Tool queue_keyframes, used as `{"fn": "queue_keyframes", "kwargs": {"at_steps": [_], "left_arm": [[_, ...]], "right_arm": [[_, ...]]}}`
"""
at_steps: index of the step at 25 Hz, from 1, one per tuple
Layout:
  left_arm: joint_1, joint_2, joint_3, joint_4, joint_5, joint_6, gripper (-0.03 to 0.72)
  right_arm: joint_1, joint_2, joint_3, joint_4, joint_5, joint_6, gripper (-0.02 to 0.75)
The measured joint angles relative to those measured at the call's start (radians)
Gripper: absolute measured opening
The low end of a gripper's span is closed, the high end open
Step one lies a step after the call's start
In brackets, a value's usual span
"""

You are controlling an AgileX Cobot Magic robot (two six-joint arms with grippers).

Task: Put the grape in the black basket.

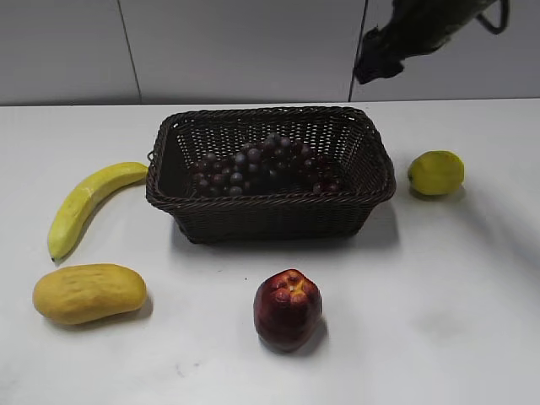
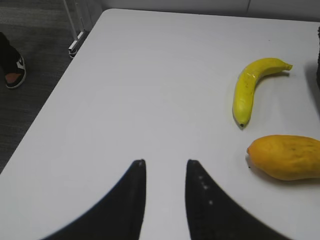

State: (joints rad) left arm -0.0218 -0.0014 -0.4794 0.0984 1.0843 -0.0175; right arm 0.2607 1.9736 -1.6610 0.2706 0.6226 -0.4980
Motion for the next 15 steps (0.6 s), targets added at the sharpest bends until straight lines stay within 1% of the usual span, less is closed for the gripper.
{"fn": "queue_keyframes", "kwargs": {"at_steps": [4, 7, 9, 11, 13, 15], "left_arm": [[0.000, 0.000, 0.000, 0.000, 0.000, 0.000, 0.217], [0.000, 0.000, 0.000, 0.000, 0.000, 0.000, 0.217], [0.000, 0.000, 0.000, 0.000, 0.000, 0.000, 0.217], [0.000, 0.000, 0.000, 0.000, 0.000, 0.000, 0.217], [0.000, 0.000, 0.000, 0.000, 0.000, 0.000, 0.217], [0.000, 0.000, 0.000, 0.000, 0.000, 0.000, 0.217]], "right_arm": [[-0.114, -0.023, 0.000, -0.001, 0.212, 0.279, 0.579], [-0.181, -0.026, 0.000, -0.015, 0.386, 0.355, 0.578], [-0.205, -0.030, 0.000, -0.053, 0.504, 0.369, 0.577], [-0.220, -0.046, 0.000, -0.122, 0.558, 0.375, 0.577], [-0.225, -0.080, 0.007, -0.184, 0.558, 0.387, 0.577], [-0.225, -0.130, 0.032, -0.217, 0.558, 0.406, 0.577]]}}
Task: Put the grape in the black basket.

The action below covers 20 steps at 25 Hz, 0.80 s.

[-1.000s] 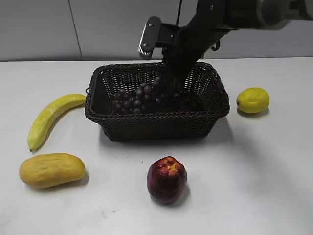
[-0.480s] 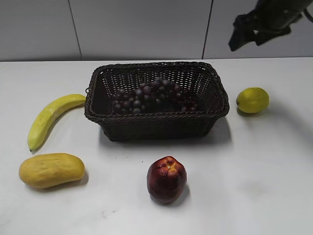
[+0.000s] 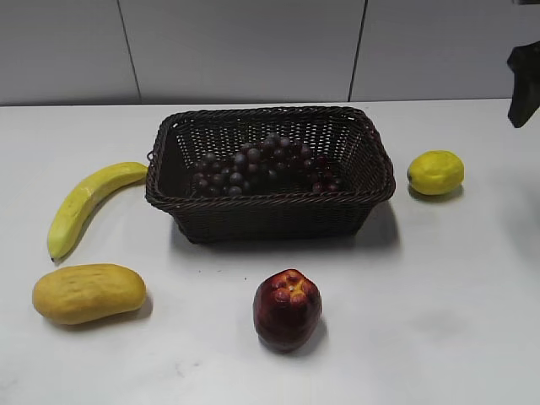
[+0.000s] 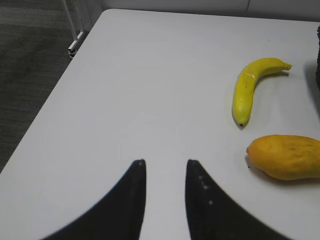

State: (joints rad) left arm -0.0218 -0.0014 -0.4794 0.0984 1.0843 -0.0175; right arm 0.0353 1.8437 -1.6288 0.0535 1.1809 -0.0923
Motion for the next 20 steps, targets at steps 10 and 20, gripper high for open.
{"fn": "queue_keyframes", "kwargs": {"at_steps": [10, 20], "left_arm": [[0.000, 0.000, 0.000, 0.000, 0.000, 0.000, 0.217], [0.000, 0.000, 0.000, 0.000, 0.000, 0.000, 0.217]], "right_arm": [[0.000, -0.370, 0.351, 0.011, -0.021, 0.039, 0.574], [0.000, -0.761, 0.809, 0.014, -0.132, 0.042, 0.573]]}}
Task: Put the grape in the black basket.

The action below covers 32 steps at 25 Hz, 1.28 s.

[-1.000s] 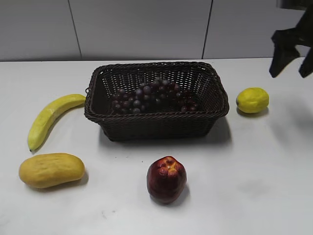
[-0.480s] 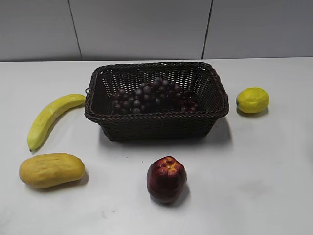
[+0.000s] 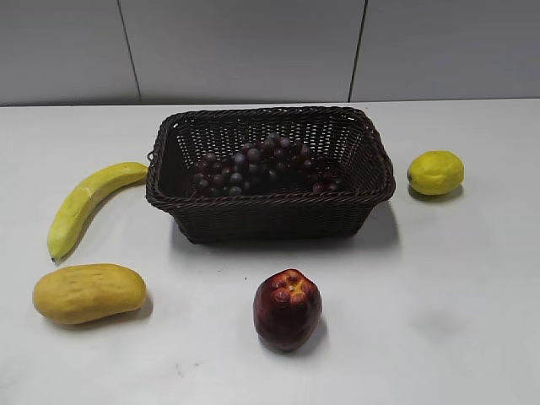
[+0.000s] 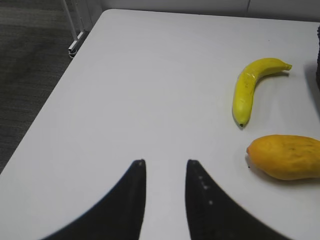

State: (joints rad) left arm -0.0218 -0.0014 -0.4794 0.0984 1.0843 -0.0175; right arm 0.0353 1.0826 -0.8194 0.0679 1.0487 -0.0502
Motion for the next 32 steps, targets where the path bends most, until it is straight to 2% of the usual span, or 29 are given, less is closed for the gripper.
{"fn": "queue_keyframes", "kwargs": {"at_steps": [10, 21, 32], "left_arm": [[0.000, 0.000, 0.000, 0.000, 0.000, 0.000, 0.217], [0.000, 0.000, 0.000, 0.000, 0.000, 0.000, 0.217], [0.000, 0.000, 0.000, 0.000, 0.000, 0.000, 0.217]], "right_arm": [[0.000, -0.370, 0.306, 0.001, -0.009, 0.000, 0.573], [0.000, -0.758, 0.309, 0.002, -0.010, 0.000, 0.573], [0.000, -0.966, 0.316, 0.002, -0.008, 0.001, 0.573]]}}
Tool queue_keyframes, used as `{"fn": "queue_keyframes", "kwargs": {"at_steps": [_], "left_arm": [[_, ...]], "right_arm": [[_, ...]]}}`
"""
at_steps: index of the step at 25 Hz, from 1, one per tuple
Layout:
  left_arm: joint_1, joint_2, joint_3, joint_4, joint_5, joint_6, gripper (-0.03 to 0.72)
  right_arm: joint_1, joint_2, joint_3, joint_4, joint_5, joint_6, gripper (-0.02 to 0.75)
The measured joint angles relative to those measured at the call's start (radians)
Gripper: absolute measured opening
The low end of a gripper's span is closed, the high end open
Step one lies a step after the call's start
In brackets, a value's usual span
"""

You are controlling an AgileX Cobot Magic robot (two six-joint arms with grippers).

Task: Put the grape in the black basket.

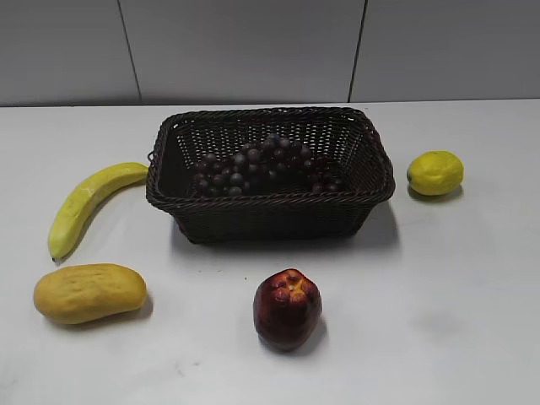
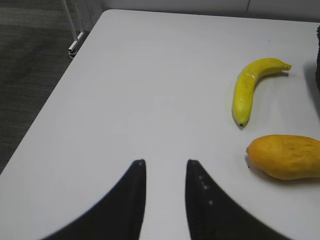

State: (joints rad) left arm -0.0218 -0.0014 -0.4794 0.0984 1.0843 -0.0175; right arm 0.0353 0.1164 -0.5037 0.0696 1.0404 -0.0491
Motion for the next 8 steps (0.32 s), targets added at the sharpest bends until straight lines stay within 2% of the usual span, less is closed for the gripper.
{"fn": "queue_keyframes", "kwargs": {"at_steps": [8], "left_arm": [[0.000, 0.000, 0.000, 0.000, 0.000, 0.000, 0.217]], "right_arm": [[0.000, -0.086, 0.000, 0.000, 0.000, 0.000, 0.573]]}}
